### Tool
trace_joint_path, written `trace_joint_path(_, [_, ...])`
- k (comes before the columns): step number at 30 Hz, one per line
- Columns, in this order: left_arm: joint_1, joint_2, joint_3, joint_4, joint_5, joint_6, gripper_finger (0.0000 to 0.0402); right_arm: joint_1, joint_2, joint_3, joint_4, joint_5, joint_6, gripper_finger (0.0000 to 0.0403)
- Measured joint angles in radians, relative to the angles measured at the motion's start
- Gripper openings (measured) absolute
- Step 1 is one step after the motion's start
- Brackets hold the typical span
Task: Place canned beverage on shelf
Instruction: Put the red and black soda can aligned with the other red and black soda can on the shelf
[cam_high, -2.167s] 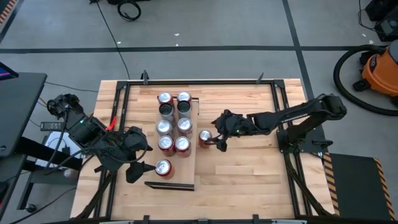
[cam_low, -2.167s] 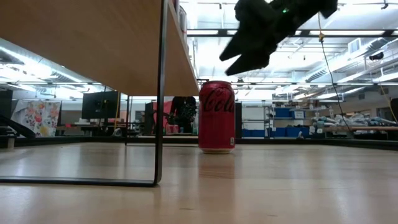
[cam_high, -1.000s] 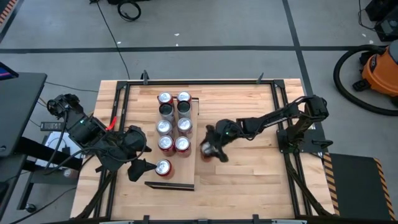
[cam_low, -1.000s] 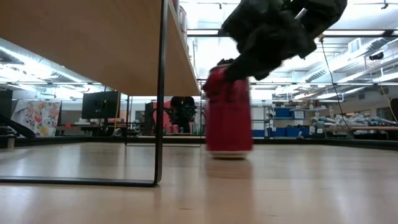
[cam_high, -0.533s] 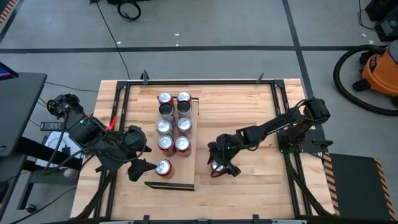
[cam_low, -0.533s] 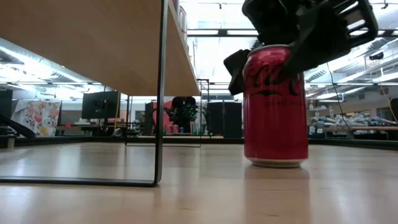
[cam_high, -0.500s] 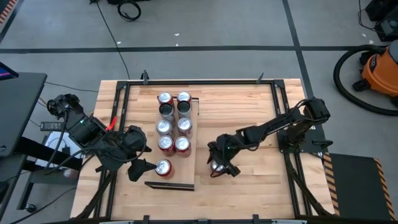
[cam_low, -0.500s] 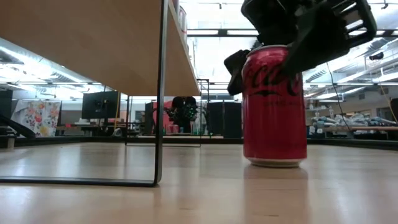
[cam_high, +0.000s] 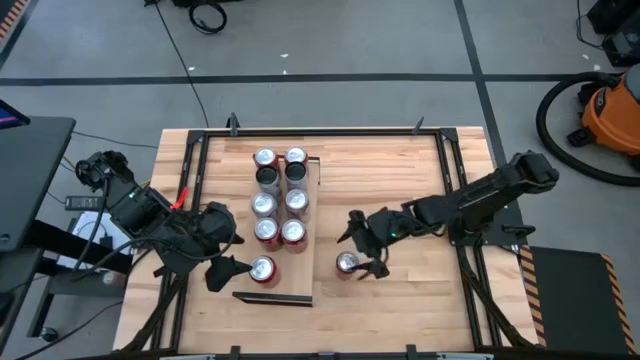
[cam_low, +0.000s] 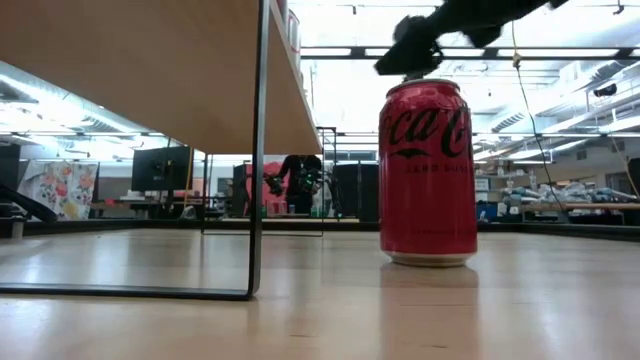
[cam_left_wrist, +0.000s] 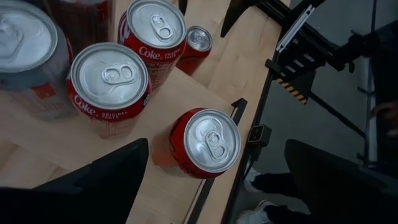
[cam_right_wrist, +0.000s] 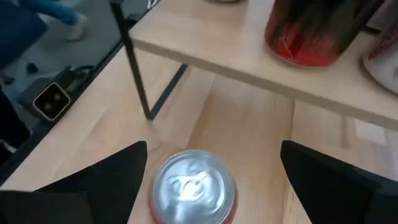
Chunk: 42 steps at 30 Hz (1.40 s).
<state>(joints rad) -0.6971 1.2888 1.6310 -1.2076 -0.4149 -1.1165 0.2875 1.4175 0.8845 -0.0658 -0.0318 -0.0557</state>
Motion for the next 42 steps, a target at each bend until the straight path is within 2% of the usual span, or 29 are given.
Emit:
trace_joint_path(6, [0.0,0.0,0.0,-0.001,0.0,0.079,0.0388,0.121,-0.022,0.0,-0.124,0.208,0.088,0.0373])
trace_joint_path(11, [0.0,0.0,0.0,-0.004,-0.007,0.121,0.0388,0.18,0.002,-0.002,-0.121,0.411,0.212,0.0373])
trace_joint_path(13, [0.0,0.001,0.0,-0.005,-0.016,0.142,0.0388,0.193,0.013,-0.004,-0.151,0.451,0.249,0.0373])
trace_joint_path(23, [0.0,0.001,0.0,-0.02,-0.037,0.22,0.0388,0.232,0.103,0.0,-0.034,0.428,0.3,0.0373])
trace_joint_path(26, [0.0,0.0,0.0,-0.024,-0.037,0.223,0.0388,0.23,0.098,0.0,-0.066,0.484,0.318,0.0373])
trace_joint_path(30, [0.0,0.0,0.0,-0.027,-0.037,0.223,0.0388,0.212,0.076,-0.001,-0.118,0.574,0.264,0.0373])
trace_joint_path(34, [0.0,0.0,0.0,-0.03,-0.036,0.223,0.0388,0.183,0.071,0.001,-0.135,0.535,0.286,0.0373])
trace_joint_path(42, [0.0,0.0,0.0,-0.031,-0.035,0.223,0.0388,0.161,0.028,-0.006,-0.155,0.562,0.263,0.0373])
